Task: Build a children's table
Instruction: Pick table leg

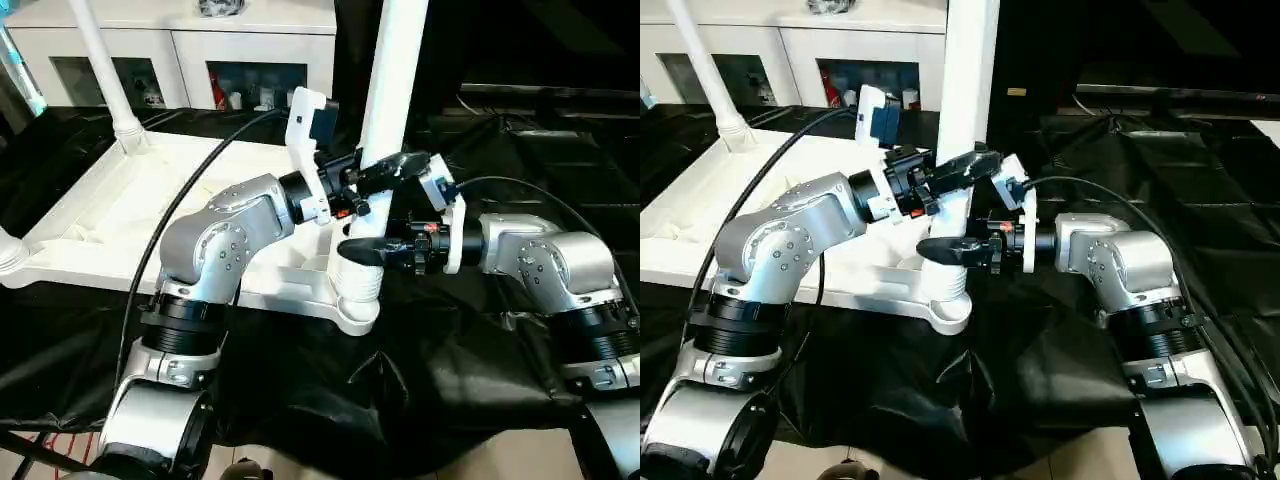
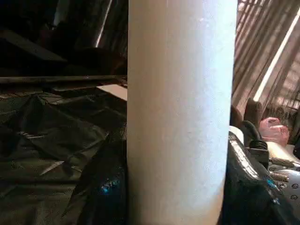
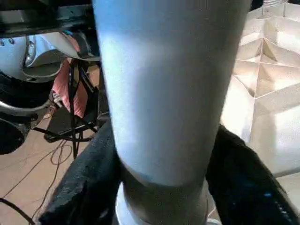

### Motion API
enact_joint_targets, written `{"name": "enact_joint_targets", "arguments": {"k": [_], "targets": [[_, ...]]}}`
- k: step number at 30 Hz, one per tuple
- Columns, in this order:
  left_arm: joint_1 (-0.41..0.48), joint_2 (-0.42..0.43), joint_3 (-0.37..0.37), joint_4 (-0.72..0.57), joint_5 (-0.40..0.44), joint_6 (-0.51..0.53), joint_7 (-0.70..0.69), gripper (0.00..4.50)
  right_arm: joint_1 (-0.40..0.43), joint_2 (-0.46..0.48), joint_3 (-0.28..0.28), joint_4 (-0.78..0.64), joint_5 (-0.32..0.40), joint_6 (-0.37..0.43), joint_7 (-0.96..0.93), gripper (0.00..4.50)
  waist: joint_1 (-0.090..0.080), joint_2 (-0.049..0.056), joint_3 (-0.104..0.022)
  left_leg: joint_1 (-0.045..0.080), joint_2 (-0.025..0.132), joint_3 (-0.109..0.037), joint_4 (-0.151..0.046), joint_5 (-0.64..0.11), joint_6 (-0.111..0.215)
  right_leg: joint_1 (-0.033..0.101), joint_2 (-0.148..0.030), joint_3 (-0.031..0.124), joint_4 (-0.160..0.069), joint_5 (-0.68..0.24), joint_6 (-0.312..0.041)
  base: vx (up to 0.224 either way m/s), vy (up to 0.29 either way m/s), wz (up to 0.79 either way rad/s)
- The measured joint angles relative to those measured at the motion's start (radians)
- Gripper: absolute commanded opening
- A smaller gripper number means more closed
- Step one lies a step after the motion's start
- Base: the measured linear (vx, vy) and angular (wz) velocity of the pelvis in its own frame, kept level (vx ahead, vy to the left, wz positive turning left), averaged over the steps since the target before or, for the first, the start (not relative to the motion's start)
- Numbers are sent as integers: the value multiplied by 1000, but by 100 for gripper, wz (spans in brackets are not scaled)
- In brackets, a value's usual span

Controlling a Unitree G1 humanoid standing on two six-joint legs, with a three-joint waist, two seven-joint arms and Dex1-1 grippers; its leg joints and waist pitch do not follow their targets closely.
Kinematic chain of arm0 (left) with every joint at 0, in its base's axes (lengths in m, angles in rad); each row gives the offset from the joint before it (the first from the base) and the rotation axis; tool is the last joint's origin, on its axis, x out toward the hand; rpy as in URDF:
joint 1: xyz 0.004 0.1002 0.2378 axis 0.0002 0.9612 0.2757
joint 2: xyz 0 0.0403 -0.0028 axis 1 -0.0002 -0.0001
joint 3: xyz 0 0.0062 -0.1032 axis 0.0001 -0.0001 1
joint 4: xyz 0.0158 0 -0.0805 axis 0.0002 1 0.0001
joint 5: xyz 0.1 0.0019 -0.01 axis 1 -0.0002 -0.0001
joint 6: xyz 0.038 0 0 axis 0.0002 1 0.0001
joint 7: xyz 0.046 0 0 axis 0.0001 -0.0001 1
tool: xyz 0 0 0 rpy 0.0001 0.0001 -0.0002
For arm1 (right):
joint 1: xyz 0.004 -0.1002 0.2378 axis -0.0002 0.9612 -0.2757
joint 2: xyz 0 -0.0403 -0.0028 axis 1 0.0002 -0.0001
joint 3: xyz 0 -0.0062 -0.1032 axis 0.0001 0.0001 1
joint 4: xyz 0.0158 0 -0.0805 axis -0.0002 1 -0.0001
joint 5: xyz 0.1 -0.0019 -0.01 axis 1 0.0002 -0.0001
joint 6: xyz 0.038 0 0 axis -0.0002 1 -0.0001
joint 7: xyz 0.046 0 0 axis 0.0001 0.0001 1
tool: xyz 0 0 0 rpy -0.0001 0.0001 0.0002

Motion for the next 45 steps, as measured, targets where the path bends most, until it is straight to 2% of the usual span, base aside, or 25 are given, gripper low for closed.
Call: {"name": "enact_joint_targets", "arguments": {"k": [1, 8, 9, 12, 15, 19, 21, 23, 25, 28, 31, 32, 33, 36, 40, 41, 42, 45], "targets": [[0, 0, 0, 0, 0, 0, 0, 188, 0, 2, 0, 1, 0, 0, 0, 212, 0, 0, 0, 0, 0, 0, 0, 0, 0, 0, 0, 0, 0, 0, 0, 0, 0, 0], [0, 0, -2, 3, 9, 0, 13, 188, 0, 6, 3, 11, -2, -9, 0, 193, 0, 0, 0, 0, 0, 0, 0, 0, 0, 0, 0, 0, 0, 0, 0, 0, 0, 0], [0, 0, -3, 4, 11, 0, 17, 258, 0, 9, 3, 16, -2, -10, 0, 191, 0, 0, 0, 0, 0, 0, 0, 0, 0, 0, 0, 0, 0, 0, 0, 0, 0, 0], [0, 0, -3, 8, 15, -3, 24, 264, 0, 15, 2, 27, -4, -10, -6, 191, 0, 0, 0, 0, 0, 0, 0, 0, 0, 0, 0, 0, 0, 0, 0, 0, 0, 0], [0, -13, 12, 17, 22, -68, 20, 305, 0, 28, -14, 32, -4, -11, -32, 191, -1, 0, 0, 0, 0, 0, 1, 0, 0, 0, 0, 0, 0, 0, 0, 0, 0, 0], [-1, -99, 107, 47, -23, -198, 21, 307, 0, 99, -91, 46, 17, -49, -115, 190, -1, 0, 0, 0, 0, 0, 1, 0, 0, 0, 0, 0, 0, 0, 0, 0, 0, 0], [-8, -142, 189, 81, -83, -241, 53, 307, 0, 143, -148, 59, 42, -69, -178, 190, -2, 1, -1, 0, 0, 0, 1, 0, 0, 0, 0, 0, 0, 1, -2, 0, 0, 0], [-11, -136, 232, 102, -103, -263, 67, 307, 5, 158, -174, 56, 51, -88, -221, 190, -3, 2, -1, 0, 0, 0, 1, 0, 0, 0, 0, 0, 0, 1, -2, 0, 0, 0], [-8, -74, 224, 112, -87, -268, 50, 307, 21, 176, -200, 46, 54, -109, -269, 190, -6, 3, -1, 1, 1, 0, 1, 0, 0, 0, 0, 0, 0, 1, -2, 0, 0, 0], [6, 59, 160, 124, 12, -293, -48, 307, 50, 179, -206, 28, 11, -141, -356, 190, -14, 6, -1, 1, 0, -1, 1, 0, 0, 0, 0, 0, 0, 1, -1, 0, 0, 0], [39, 168, 56, 142, 121, -350, -165, 307, 73, 168, -188, 18, -72, -180, -429, 190, -13, 7, -1, 1, 0, -1, 0, 0, 0, 0, 0, 0, 0, 1, -1, 0, 0, 0], [61, 229, -6, 171, 171, -385, -239, 307, 90, 164, -182, 7, -99, -192, -462, 190, -15, 7, -2, 2, 0, 0, 0, 0, -1, 1, 0, 0, 0, 0, 0, 0, 0, 0], [83, 260, -33, 190, 197, -399, -284, 307, 108, 158, -181, -1, -107, -196, -478, 190, -16, 7, -1, 2, 0, 0, 0, 0, -1, 1, 0, 1, 0, 0, 1, 0, 0, 0], [135, 308, -99, 236, 240, -412, -384, 307, 138, 145, -182, -4, -127, -197, -513, 189, -16, 7, -1, 2, 0, 0, 0, 0, -2, 1, 0, 1, 1, 0, 0, 0, 0, 0], [134, 365, -211, 275, 308, -467, -520, 307, 148, 152, -178, -28, -141, -198, -551, 189, -17, 7, -1, 8, 0, 1, -3, 2, -4, 3, 0, 2, 2, 0, 0, 0, 0, 0], [134, 382, -249, 312, 339, -490, -562, 277, 161, 151, -178, -41, -145, -199, -559, 189, -19, 7, -1, 12, 0, 1, -4, 2, -4, 6, 0, 2, 2, 0, 1, 0, 0, 0], [133, 390, -272, 346, 367, -525, -586, 270, 171, 152, -178, -48, -145, -198, -563, 189, -20, 7, -1, 14, -1, 2, -5, 2, -4, 7, 0, 3, 2, 0, 1, 0, 0, 0], [119, 396, -323, 467, 455, -635, -624, 270, 187, 153, -176, -53, -150, -197, -571, 189, -28, 6, -1, 16, -1, 1, -5, 3, -5, 9, 0, 3, 1, -1, 1, 0, 0, 0]]}}
